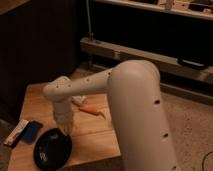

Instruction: Drag the ceramic bowl in a circle

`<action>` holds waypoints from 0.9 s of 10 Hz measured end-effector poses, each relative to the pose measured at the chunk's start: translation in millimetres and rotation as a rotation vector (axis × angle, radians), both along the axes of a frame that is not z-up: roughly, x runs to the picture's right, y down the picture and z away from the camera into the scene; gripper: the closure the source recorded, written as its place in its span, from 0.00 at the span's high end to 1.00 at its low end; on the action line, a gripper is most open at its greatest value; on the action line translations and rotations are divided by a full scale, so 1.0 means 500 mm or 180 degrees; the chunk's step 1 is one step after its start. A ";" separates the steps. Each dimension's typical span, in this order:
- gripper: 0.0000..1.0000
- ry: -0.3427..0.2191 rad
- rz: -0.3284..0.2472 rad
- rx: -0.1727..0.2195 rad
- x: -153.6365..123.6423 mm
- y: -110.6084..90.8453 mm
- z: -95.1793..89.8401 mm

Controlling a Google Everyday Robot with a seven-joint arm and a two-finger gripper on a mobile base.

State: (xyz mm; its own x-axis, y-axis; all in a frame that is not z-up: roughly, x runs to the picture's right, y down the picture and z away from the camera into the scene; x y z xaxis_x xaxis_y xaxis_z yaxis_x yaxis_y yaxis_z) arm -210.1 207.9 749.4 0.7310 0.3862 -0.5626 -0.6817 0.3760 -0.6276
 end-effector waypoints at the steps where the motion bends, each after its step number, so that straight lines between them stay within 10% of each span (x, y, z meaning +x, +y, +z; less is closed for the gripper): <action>1: 0.00 0.0037 0.0043 0.0016 0.002 -0.018 0.025; 9: 0.00 0.0970 0.0711 0.0130 0.198 -0.129 0.148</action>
